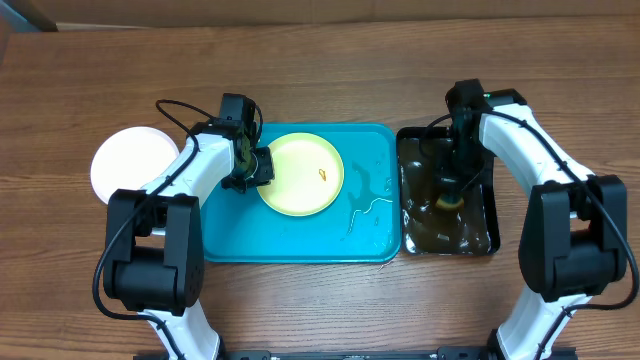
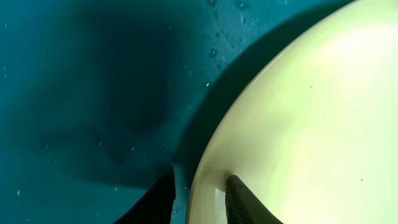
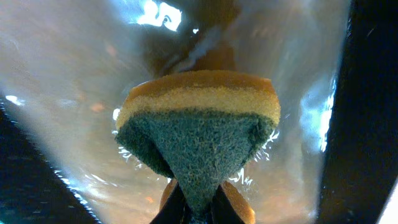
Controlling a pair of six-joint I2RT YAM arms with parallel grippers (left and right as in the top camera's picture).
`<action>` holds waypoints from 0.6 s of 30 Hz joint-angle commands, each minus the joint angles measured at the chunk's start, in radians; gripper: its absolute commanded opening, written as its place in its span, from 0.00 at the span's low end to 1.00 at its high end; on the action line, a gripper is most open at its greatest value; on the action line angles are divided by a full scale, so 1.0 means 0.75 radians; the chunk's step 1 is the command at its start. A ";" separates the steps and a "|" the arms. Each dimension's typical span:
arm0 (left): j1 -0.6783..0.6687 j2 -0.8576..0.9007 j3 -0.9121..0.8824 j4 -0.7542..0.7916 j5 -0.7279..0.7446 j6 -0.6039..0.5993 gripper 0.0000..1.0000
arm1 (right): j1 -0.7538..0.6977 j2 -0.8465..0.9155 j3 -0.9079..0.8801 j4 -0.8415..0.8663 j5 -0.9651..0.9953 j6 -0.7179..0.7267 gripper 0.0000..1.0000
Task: Clean dirty plates on tray and stack at the side
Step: 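Lower the right gripper into the basin and grasp the sponge, then lift the sponge and carry it left over the yellow plate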
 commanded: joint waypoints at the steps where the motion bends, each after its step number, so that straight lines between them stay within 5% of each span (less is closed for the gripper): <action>1: -0.003 0.037 -0.032 0.033 -0.013 0.006 0.31 | 0.008 -0.137 0.040 -0.016 0.015 -0.008 0.04; 4: -0.003 0.037 -0.032 0.055 -0.013 0.007 0.30 | 0.008 -0.200 0.040 -0.026 0.050 -0.004 0.04; 10: -0.003 0.037 -0.032 0.015 -0.007 0.006 0.04 | 0.008 -0.228 0.036 -0.064 0.043 -0.016 0.04; 14: -0.003 0.037 -0.032 -0.065 -0.007 0.006 0.04 | 0.008 -0.228 0.035 -0.087 0.044 -0.048 0.04; 18: -0.003 0.037 -0.032 -0.092 0.002 0.006 0.25 | 0.008 -0.230 0.052 -0.113 0.047 -0.049 0.04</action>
